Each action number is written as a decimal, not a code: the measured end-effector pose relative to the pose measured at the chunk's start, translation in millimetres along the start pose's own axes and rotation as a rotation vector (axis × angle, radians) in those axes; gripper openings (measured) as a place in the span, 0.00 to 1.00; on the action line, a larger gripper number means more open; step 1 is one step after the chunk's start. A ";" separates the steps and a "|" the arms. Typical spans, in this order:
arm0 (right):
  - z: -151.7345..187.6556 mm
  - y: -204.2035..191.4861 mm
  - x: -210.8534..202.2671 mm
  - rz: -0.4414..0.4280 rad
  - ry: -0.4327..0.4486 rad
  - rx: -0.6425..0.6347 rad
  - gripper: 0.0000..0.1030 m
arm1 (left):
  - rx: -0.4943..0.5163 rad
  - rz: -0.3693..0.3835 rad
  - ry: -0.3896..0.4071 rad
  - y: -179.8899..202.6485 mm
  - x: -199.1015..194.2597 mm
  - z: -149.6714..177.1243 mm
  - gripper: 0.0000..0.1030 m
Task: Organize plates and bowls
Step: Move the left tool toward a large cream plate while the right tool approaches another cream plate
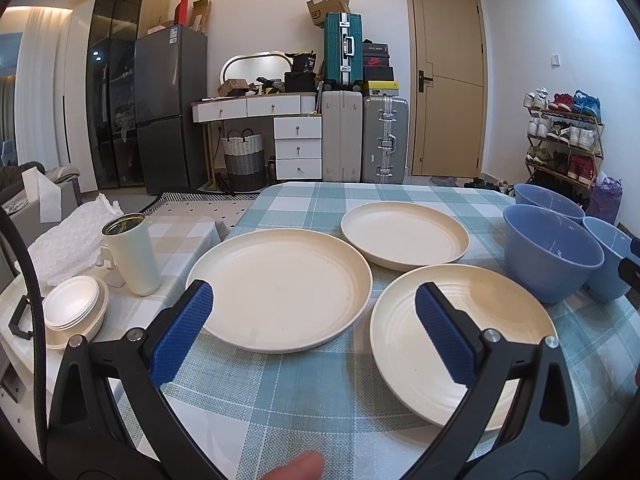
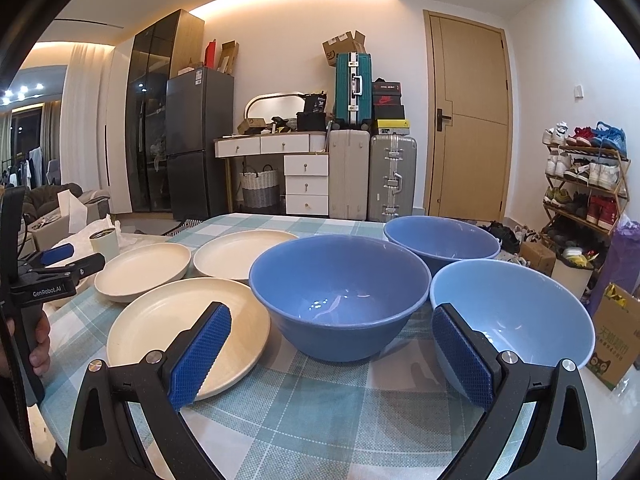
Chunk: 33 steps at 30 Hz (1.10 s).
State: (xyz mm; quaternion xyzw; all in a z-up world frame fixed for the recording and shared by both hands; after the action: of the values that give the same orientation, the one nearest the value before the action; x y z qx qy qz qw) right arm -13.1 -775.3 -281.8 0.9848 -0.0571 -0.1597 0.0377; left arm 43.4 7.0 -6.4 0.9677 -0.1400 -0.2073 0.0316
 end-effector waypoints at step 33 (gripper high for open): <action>-60.8 -54.6 8.4 -0.155 -0.070 -0.069 0.99 | -0.041 -0.063 -0.066 -6.7 -5.8 -37.7 0.98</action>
State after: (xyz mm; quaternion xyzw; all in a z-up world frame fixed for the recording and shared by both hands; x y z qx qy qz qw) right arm 19.7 -718.9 -231.9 0.9782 0.0234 -0.1981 0.0571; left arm 55.6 15.2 29.4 0.9634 -0.1063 -0.2429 0.0404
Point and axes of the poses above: each gripper's, at about its wrist camera, not at the fingertips, and x roughly the way its jaws point, y to its right, z to its underside, the point moved 5 cm from there along x, roughly the way its jaws point, and after that the axes turned 15 degrees about z, right-handed, at the moved point
